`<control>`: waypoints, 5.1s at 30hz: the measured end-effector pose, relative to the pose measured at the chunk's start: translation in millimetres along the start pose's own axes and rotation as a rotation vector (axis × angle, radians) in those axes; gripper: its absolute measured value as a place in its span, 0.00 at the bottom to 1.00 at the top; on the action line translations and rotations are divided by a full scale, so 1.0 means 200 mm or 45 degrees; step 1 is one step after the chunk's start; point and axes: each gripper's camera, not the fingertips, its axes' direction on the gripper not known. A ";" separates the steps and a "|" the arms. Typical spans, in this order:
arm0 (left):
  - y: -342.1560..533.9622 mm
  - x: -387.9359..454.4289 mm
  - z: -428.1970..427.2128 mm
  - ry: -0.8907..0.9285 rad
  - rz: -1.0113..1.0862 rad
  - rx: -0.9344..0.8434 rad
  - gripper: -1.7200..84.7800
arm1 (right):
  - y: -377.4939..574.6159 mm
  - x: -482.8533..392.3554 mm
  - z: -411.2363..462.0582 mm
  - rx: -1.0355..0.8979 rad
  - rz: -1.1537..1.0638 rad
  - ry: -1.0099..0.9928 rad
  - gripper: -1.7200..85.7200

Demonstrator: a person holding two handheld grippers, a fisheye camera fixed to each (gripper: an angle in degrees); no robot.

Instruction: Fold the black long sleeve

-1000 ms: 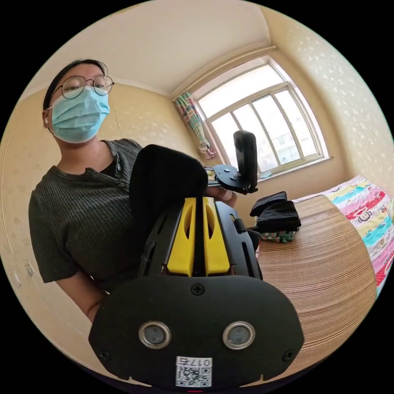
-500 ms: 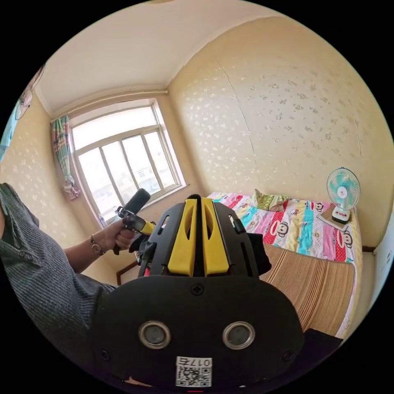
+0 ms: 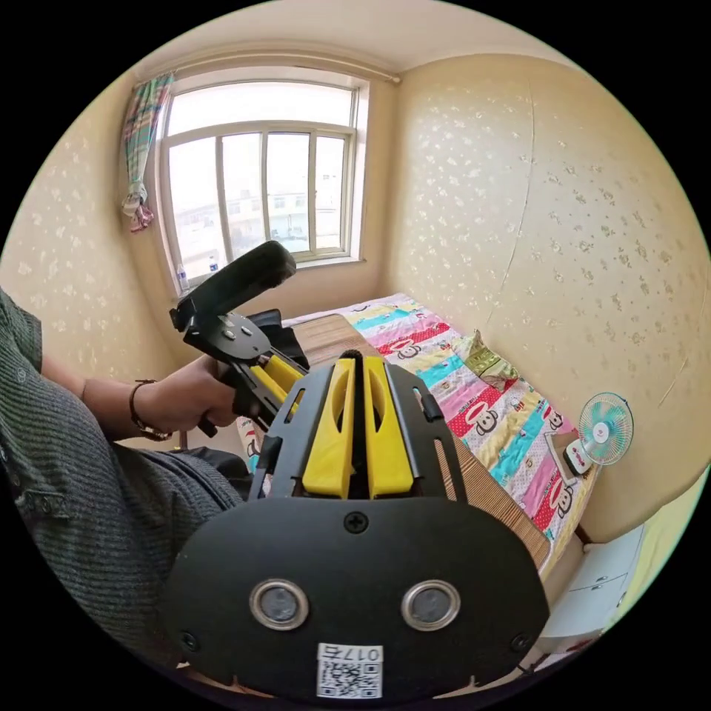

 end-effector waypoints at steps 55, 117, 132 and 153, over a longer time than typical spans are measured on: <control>-0.55 -0.72 -1.89 0.105 0.221 0.140 0.02 | 0.43 0.91 -1.86 0.703 0.442 0.636 0.08; 0.00 -3.71 -2.12 -0.026 -1.784 -0.186 0.01 | 2.38 1.32 -1.44 -1.772 1.509 -0.489 0.02; -0.91 -3.23 -3.38 0.092 -0.916 0.704 0.01 | 2.56 1.29 -2.11 -1.509 1.931 -0.630 0.02; 0.63 -3.99 -2.00 0.440 -2.176 0.807 0.10 | 2.64 1.09 -2.83 -1.155 2.312 -0.648 0.02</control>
